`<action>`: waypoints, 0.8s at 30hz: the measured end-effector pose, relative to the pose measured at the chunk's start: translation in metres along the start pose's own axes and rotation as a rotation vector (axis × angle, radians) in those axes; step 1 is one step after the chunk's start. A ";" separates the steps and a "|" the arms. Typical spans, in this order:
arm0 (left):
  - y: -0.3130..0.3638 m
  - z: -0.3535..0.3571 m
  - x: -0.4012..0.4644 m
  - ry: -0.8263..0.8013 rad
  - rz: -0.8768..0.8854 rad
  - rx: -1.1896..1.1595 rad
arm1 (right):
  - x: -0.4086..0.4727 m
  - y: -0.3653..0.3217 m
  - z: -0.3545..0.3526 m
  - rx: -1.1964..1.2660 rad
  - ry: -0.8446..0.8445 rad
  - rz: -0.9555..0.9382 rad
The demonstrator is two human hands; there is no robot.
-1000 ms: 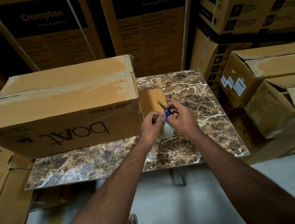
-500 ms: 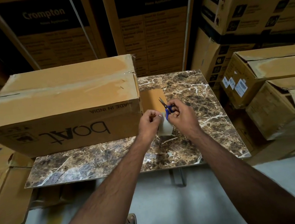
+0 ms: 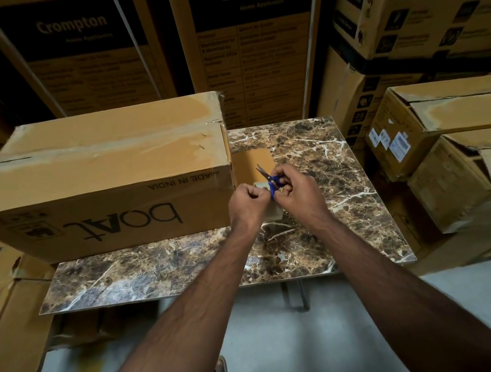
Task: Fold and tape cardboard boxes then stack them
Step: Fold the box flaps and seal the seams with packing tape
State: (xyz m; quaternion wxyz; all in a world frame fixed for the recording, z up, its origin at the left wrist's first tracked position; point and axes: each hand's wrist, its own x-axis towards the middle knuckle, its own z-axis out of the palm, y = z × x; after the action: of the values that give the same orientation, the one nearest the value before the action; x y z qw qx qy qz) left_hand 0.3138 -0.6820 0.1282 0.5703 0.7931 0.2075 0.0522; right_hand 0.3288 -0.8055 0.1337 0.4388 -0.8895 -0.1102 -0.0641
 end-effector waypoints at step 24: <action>0.058 -0.031 0.011 -0.162 0.184 -0.183 | 0.023 -0.033 -0.029 0.242 0.307 0.010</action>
State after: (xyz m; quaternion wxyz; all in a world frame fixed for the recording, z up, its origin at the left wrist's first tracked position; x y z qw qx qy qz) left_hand 0.3292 -0.6658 0.1912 0.6481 0.7549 0.0815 0.0588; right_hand 0.3420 -0.8061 0.1815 0.5546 -0.8106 -0.0444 -0.1829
